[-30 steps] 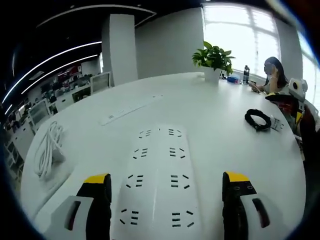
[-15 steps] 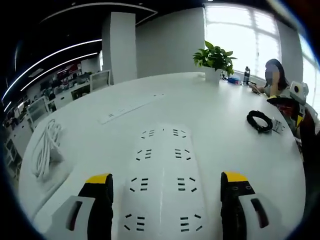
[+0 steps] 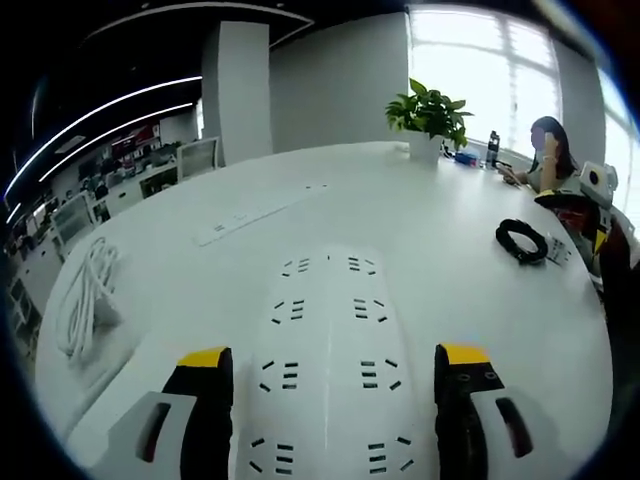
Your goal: Straighten the power strip on the desk, plug the charger into it
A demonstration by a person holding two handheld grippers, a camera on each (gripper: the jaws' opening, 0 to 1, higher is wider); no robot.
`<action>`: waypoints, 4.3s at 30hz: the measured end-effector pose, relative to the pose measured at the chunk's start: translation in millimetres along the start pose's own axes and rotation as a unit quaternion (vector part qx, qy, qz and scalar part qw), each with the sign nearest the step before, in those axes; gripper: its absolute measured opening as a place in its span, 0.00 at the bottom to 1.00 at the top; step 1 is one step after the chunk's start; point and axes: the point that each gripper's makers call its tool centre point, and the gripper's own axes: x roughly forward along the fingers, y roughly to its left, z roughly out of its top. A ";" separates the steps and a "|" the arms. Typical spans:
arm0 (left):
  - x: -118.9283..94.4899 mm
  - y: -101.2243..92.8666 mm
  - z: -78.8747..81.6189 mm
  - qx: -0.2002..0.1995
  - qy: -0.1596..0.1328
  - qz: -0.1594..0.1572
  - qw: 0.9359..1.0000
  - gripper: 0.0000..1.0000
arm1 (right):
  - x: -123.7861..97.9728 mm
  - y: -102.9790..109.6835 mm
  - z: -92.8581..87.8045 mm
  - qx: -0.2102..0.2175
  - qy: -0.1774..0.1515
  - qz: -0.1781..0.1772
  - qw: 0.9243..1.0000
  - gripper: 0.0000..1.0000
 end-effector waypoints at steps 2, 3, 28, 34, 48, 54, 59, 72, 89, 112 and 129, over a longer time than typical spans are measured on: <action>1.4 0.7 -0.8 0.000 0.002 0.001 1.000 0.85 | 0.0 0.2 0.1 -0.001 -0.001 0.000 1.000 0.96; 2.0 0.4 -2.0 0.001 0.005 0.002 1.000 0.84 | 0.0 -0.1 0.3 -0.001 -0.002 0.000 1.000 0.96; 10.7 -0.6 -8.8 -0.004 0.014 -0.003 1.000 0.80 | 1.5 -0.3 -3.0 0.003 0.001 0.000 1.000 0.96; 11.7 -1.5 -8.2 -0.001 0.016 -0.001 1.000 0.79 | 0.5 -1.5 -2.6 0.004 0.000 -0.002 1.000 0.96; 10.3 -1.9 -5.1 0.011 0.001 -0.023 1.000 0.77 | -4.6 1.5 -0.9 0.002 -0.005 -0.002 1.000 0.96; 9.2 -0.9 -3.7 0.011 -0.009 -0.032 0.999 0.77 | -4.8 2.7 -1.2 0.002 -0.005 -0.004 1.000 0.96; 8.9 -1.5 -3.3 0.012 -0.010 -0.032 0.999 0.76 | -4.1 3.4 -2.6 0.003 -0.004 -0.004 1.000 0.96; 9.7 -7.5 -4.7 0.024 0.007 -0.042 0.999 0.76 | -0.4 3.8 -4.1 0.005 -0.003 -0.002 1.000 0.96; 12.2 -14.1 -3.2 0.036 0.006 -0.057 0.998 0.77 | 1.2 4.9 -2.1 0.005 -0.007 0.000 1.000 0.96; 22.5 -24.7 1.9 0.070 0.019 -0.099 0.992 0.77 | 7.4 6.1 -2.5 0.007 -0.011 0.007 1.000 0.96; 30.2 -31.6 6.0 0.094 0.027 -0.124 0.987 0.77 | 5.7 4.2 -3.6 0.006 -0.014 0.007 1.000 0.95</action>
